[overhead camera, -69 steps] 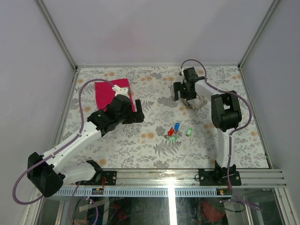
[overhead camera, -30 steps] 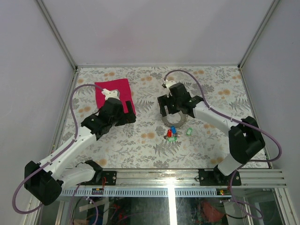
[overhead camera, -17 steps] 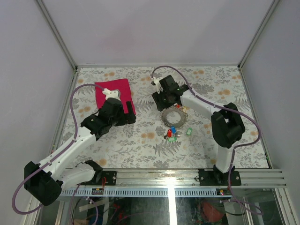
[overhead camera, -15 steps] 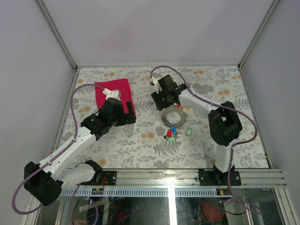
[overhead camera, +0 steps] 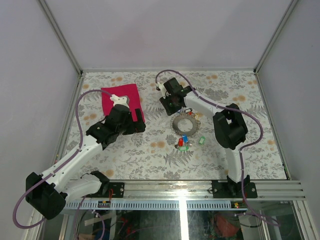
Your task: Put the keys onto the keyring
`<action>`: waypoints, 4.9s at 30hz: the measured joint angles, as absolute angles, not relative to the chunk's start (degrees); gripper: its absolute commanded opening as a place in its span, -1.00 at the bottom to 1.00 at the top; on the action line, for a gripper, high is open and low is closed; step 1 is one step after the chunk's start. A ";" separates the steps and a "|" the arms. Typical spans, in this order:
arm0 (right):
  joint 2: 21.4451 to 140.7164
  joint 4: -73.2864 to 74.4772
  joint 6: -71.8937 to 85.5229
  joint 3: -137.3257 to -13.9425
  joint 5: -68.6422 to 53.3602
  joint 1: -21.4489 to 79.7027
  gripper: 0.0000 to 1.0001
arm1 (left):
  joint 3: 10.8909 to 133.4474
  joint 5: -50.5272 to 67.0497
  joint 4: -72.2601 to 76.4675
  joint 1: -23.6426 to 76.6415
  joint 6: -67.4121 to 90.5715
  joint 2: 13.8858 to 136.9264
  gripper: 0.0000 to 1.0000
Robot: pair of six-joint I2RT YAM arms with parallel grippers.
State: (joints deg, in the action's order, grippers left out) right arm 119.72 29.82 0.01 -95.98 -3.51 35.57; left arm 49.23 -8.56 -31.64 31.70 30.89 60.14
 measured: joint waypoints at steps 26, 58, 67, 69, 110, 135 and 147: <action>124.36 33.19 -0.30 -98.50 1.06 35.57 -0.41 | 48.69 -6.50 -31.62 31.70 30.96 60.20 0.89; 127.17 34.02 -1.58 -100.64 3.77 35.57 -0.41 | 48.36 -5.23 -31.22 31.70 30.98 60.75 0.86; 127.24 33.98 -1.74 -100.71 3.88 35.57 -0.41 | 48.31 -4.84 -31.22 31.70 30.98 60.75 0.86; 127.24 33.98 -1.76 -100.71 3.88 35.57 -0.41 | 48.23 -4.84 -31.18 31.70 30.98 60.75 0.86; 127.20 33.78 -2.68 -100.77 4.93 35.57 -0.65 | 47.72 -3.73 -30.37 31.70 31.00 60.75 0.83; 125.10 34.02 -3.75 -100.86 5.56 35.57 -0.50 | 47.72 -2.79 -29.93 31.70 31.24 61.21 0.83; 125.10 34.89 -4.16 -100.86 5.56 35.57 -0.44 | 47.72 -2.55 -29.17 31.70 31.31 61.41 0.82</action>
